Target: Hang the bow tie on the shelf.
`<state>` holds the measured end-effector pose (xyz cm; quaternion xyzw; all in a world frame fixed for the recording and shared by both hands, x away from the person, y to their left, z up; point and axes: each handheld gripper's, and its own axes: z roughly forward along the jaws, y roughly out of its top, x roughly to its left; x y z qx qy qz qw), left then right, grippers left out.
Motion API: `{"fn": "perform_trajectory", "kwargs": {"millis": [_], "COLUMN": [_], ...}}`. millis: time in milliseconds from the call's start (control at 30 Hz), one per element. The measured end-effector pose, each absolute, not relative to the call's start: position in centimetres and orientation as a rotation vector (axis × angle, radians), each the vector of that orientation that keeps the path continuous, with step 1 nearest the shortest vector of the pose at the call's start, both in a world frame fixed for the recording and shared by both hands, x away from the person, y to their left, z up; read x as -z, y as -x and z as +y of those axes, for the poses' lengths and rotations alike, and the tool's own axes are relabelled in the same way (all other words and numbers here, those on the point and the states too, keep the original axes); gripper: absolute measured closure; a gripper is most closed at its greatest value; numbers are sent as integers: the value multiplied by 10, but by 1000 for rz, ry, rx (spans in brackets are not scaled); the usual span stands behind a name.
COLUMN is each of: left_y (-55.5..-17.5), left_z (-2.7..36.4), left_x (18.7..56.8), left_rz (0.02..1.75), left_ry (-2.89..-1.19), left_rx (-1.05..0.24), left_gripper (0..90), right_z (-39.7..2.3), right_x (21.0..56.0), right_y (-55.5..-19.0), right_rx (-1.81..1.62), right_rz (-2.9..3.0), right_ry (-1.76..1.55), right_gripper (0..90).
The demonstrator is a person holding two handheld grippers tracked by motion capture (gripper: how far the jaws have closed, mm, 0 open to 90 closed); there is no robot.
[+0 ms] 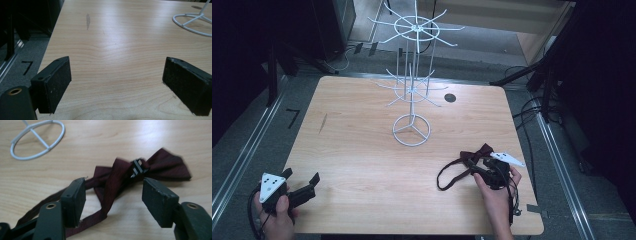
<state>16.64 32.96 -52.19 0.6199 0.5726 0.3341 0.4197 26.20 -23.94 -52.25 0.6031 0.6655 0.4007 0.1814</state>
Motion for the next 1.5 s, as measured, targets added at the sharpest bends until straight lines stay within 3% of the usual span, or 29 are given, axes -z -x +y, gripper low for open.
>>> {"fn": "perform_trajectory", "kwargs": {"millis": [367, 400, 433, 467, 500, 600, 1500], "left_y": [-166, -166, -166, -166, -166, -166, -166], "left_z": [329, 329, 330, 330, 330, 330, 330], "left_x": [522, 522, 522, 522, 522, 522, 522], "left_rz": [1438, 1438, 1438, 1437, 1437, 1439, 1439], "left_ry": [-1552, -1552, -1550, -1551, -1551, -1551, -1549], "left_rx": [-842, -843, -842, -842, -842, -840, -836], "left_gripper": [88, 88, 88, 88, 88, 88, 88], "right_z": [-218, -216, -214, -213, -213, -211, -193], "right_x": [542, 543, 544, 543, 543, 533, 430], "right_y": [-250, -249, -246, -245, -245, -240, -257], "right_rx": [-1137, -1132, -1140, -1153, -1153, -1219, -1405], "right_rz": [1975, 1967, 1953, 1946, 1946, 1931, 1815], "right_ry": [-1673, -1675, -1659, -1645, -1645, -1565, -1312], "right_gripper": [527, 561, 679, 735, 735, 895, 900]}}
